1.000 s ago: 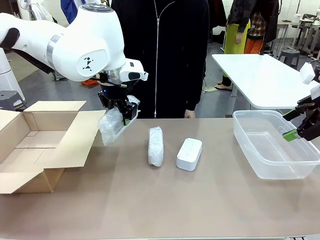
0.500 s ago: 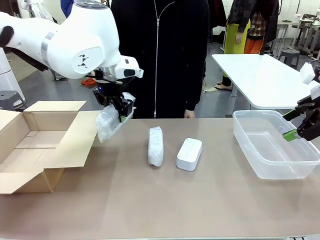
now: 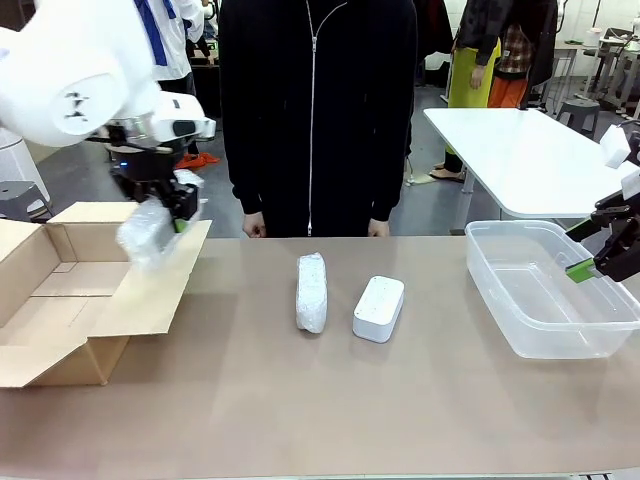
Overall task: Separate and place wrapped and unwrapped clocks.
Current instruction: If the picked Digital clock is wrapped, place it in the Package Box ; if not, place it in the Organizing box.
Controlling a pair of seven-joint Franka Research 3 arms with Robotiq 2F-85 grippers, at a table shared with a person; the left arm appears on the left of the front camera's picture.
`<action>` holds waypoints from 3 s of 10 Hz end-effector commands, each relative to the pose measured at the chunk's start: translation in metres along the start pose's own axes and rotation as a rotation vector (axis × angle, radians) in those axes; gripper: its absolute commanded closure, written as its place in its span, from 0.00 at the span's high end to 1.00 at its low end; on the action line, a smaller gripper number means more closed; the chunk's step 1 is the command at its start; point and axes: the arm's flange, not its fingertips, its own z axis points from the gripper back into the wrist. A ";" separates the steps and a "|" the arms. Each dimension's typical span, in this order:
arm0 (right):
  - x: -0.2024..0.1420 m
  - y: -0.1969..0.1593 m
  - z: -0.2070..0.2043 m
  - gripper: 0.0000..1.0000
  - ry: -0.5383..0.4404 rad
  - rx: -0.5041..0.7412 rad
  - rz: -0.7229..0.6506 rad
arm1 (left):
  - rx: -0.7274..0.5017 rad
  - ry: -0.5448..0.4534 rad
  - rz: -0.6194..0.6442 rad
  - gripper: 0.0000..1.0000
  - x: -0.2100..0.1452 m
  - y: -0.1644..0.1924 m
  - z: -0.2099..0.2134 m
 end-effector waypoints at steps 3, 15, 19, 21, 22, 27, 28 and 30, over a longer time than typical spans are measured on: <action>-0.001 -0.002 -0.002 1.00 -0.030 0.015 0.008 | -0.009 -0.081 0.042 0.52 -0.064 0.081 -0.001; -0.001 -0.002 -0.002 1.00 -0.030 0.015 0.008 | -0.106 0.057 0.181 0.52 -0.103 0.190 -0.086; -0.001 -0.002 -0.002 1.00 -0.030 0.015 0.008 | -0.114 0.074 0.123 0.52 -0.098 0.186 -0.111; -0.001 -0.002 -0.002 1.00 -0.030 0.015 0.008 | -0.129 0.084 0.132 0.52 -0.099 0.186 -0.120; -0.001 -0.002 -0.002 1.00 -0.030 0.015 0.008 | -0.132 0.086 0.134 0.52 -0.099 0.186 -0.121; -0.001 -0.002 -0.002 1.00 -0.030 0.015 0.008 | -0.128 0.116 0.147 0.72 -0.097 0.187 -0.122; -0.001 -0.002 -0.002 1.00 -0.030 0.015 0.008 | -0.128 0.121 0.146 0.92 -0.097 0.187 -0.122; -0.001 -0.002 -0.002 1.00 -0.030 0.015 0.008 | -0.128 0.119 0.142 1.00 -0.097 0.188 -0.121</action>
